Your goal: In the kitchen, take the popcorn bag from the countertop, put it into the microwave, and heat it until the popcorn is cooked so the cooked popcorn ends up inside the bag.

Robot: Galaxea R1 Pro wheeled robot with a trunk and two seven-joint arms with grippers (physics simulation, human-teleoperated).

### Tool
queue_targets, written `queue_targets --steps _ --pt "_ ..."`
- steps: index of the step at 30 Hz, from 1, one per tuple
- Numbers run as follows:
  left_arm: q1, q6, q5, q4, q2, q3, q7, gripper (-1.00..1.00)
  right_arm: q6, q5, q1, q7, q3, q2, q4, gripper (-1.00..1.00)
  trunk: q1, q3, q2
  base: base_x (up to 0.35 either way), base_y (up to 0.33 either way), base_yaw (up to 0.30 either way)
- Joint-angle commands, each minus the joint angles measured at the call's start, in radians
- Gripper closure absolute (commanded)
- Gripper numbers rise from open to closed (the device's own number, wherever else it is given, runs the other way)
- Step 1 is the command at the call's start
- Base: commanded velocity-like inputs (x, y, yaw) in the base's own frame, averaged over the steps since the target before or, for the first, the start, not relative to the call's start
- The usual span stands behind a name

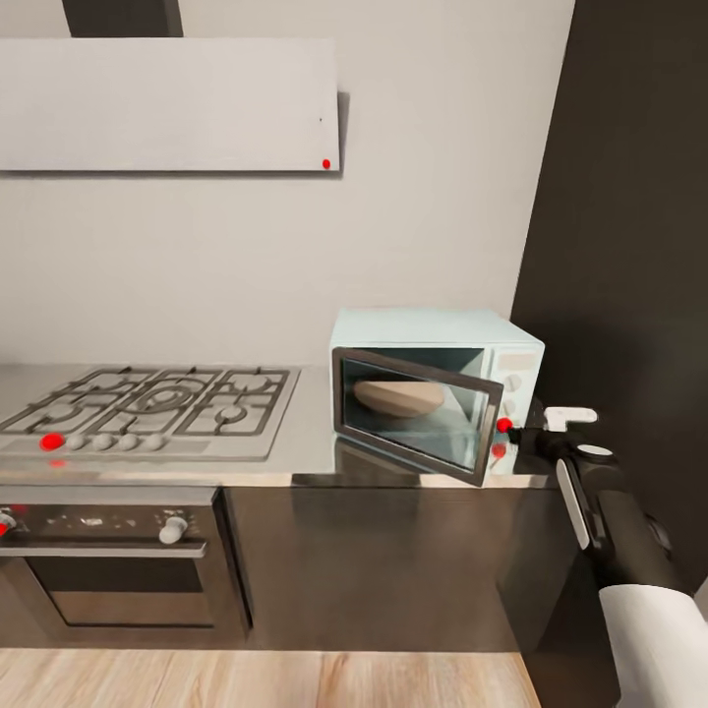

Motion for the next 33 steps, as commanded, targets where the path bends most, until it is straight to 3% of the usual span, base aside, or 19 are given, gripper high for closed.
queue_targets --steps 1,4,5,7,11,18,22,30,33 --pt "0.0 -0.002 0.006 -0.001 0.0 0.001 0.001 -1.0 0.005 0.011 -0.001 0.045 -0.001 -0.001 -0.001 -1.0 0.0 -0.001 0.0 0.089 0.0 0.0" --pt "0.0 -0.002 0.006 -0.001 0.001 0.001 0.001 -1.0 0.006 0.007 -0.001 0.138 -0.001 -0.005 -0.001 -1.0 0.0 -0.001 0.0 0.034 0.0 0.0" --pt "0.0 -0.002 0.006 -0.001 0.001 0.001 0.001 -1.0 0.006 0.009 -0.001 0.22 -0.001 -0.009 0.0 -1.0 0.0 -0.001 0.0 0.005 0.0 0.0" --pt "0.0 -0.002 0.006 -0.001 0.001 0.001 0.001 -1.0 0.006 0.011 -0.001 0.307 -0.004 -0.013 0.008 -1.0 0.0 -0.001 0.0 0.002 0.0 0.0" --pt "0.0 -0.002 0.006 -0.001 0.001 0.001 0.001 -1.0 0.005 0.014 0.0 0.383 -0.006 -0.016 0.047 -1.0 0.0 -0.001 0.0 0.0 0.0 0.0" --pt "0.0 -0.002 0.006 -0.001 0.001 0.001 0.001 -1.0 0.005 0.015 0.0 0.415 -0.003 -0.017 0.068 -1.0 0.0 -0.001 0.0 0.0 0.0 0.0" --pt "0.0 -0.002 0.006 -0.001 0.0 0.001 0.001 -1.0 0.043 0.017 -0.001 0.552 -0.004 -0.017 0.068 -1.0 0.0 -0.001 0.0 0.0 0.0 0.0" --pt "0.0 -0.002 0.005 -0.001 0.0 0.001 0.0 -1.0 0.084 0.021 -0.001 0.649 -0.002 -0.016 0.067 -1.0 0.0 -0.001 0.0 0.0 0.0 0.0" --pt "0.0 -0.002 0.004 -0.002 0.0 0.0 0.001 -1.0 0.085 0.05 0.0 0.664 -0.002 -0.016 0.067 -1.0 0.0 -0.001 0.0 -0.097 0.041 0.0"
